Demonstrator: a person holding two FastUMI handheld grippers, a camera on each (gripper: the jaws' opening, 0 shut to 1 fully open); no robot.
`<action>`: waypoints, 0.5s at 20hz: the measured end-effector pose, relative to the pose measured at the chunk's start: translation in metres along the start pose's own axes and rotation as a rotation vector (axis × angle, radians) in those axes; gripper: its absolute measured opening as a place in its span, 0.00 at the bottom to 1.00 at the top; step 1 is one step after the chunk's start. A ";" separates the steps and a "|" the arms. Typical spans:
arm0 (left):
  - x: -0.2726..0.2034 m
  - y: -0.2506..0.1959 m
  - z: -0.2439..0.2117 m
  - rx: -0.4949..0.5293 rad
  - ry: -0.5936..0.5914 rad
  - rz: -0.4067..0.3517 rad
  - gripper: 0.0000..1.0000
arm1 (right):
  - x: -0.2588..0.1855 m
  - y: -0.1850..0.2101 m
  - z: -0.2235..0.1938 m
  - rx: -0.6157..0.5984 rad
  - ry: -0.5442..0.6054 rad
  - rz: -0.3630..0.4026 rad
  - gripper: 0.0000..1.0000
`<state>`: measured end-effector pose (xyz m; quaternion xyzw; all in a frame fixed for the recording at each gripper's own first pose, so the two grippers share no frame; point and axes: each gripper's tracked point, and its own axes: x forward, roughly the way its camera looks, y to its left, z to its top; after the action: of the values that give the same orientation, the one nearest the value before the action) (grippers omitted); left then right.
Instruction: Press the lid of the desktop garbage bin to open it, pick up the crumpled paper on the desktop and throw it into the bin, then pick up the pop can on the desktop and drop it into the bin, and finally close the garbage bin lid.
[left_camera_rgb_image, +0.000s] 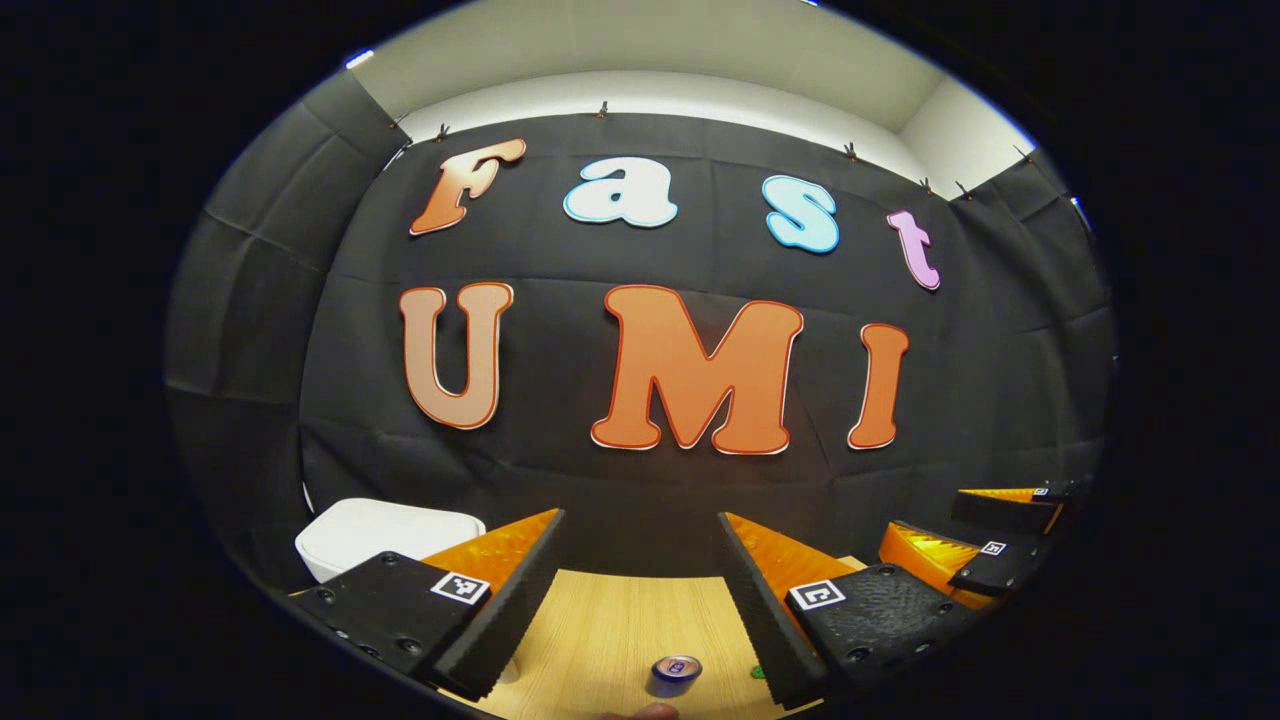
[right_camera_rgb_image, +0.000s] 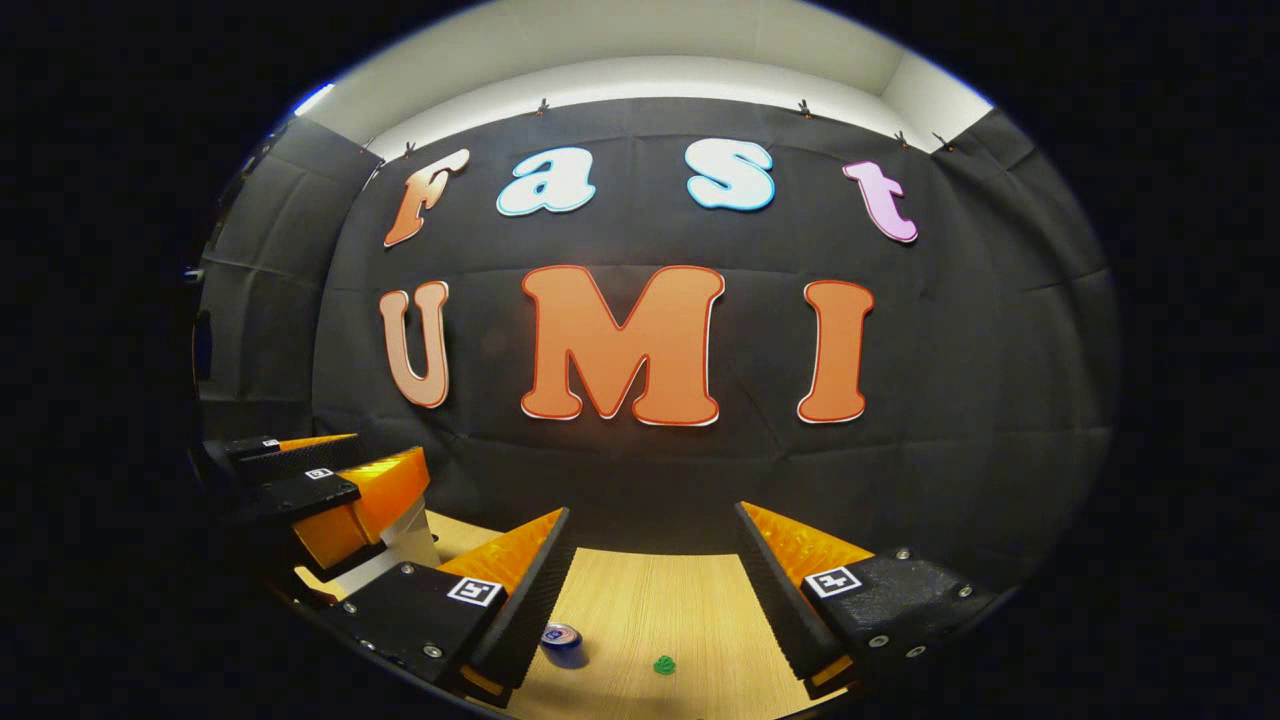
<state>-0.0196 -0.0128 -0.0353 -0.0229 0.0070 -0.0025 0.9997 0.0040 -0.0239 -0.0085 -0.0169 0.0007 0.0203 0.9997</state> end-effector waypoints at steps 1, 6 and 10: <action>0.000 0.000 0.002 -0.001 -0.003 -0.001 0.93 | 0.000 0.001 -0.002 0.000 0.005 0.007 0.94; 0.011 0.012 0.004 0.008 -0.025 -0.026 0.92 | 0.005 -0.001 -0.004 0.009 0.021 0.021 0.94; 0.014 0.024 0.002 0.027 -0.022 -0.026 0.91 | 0.007 -0.003 -0.002 -0.006 0.018 0.027 0.94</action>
<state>-0.0058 0.0114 -0.0343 -0.0095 -0.0042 -0.0156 0.9998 0.0114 -0.0271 -0.0106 -0.0202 0.0098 0.0335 0.9992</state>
